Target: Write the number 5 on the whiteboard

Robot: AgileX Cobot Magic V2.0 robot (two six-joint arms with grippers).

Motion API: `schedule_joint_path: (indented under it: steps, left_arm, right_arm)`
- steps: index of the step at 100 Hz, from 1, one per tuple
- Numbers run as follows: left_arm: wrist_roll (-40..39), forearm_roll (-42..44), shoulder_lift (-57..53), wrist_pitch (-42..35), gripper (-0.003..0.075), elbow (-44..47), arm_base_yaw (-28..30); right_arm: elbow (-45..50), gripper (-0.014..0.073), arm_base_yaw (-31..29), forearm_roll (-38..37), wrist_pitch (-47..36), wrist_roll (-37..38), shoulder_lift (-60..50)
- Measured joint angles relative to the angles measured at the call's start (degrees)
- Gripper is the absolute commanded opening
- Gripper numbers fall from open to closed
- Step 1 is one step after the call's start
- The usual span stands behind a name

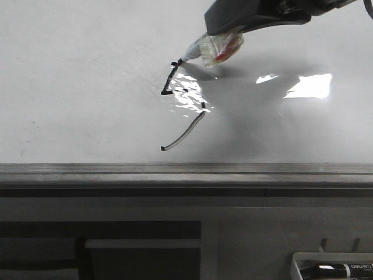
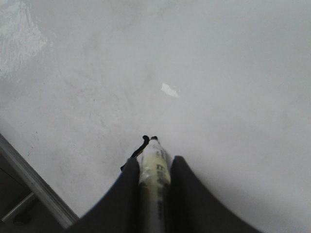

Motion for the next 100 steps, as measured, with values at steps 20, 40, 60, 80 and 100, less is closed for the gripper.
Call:
schedule_joint_path:
  steps: [20,40,60,80,100]
  left_arm:
    - [0.0,0.0,0.0,0.0,-0.002,0.0,0.0]
    - [0.0,0.0,0.0,0.0,-0.002,0.0,0.0]
    - [0.0,0.0,0.0,0.0,-0.002,0.0,0.0]
    - [0.0,0.0,0.0,-0.1,-0.002,0.0,0.0]
    - [0.0,0.0,0.0,-0.3,-0.002,0.0,0.0]
  right_arm:
    - [-0.1,-0.0041,-2.3,0.3,2.5,0.0,-0.1]
    - [0.0,-0.004,-4.0,0.4,4.5,0.0,-1.1]
    - [2.7,-0.004,-7.5,0.7,5.2,0.0,-4.5]
    - [3.7,-0.004,-10.6,1.1,6.7,0.0,-6.5]
    - [3.6,-0.004,-11.0,1.4,9.2,0.0,-7.4]
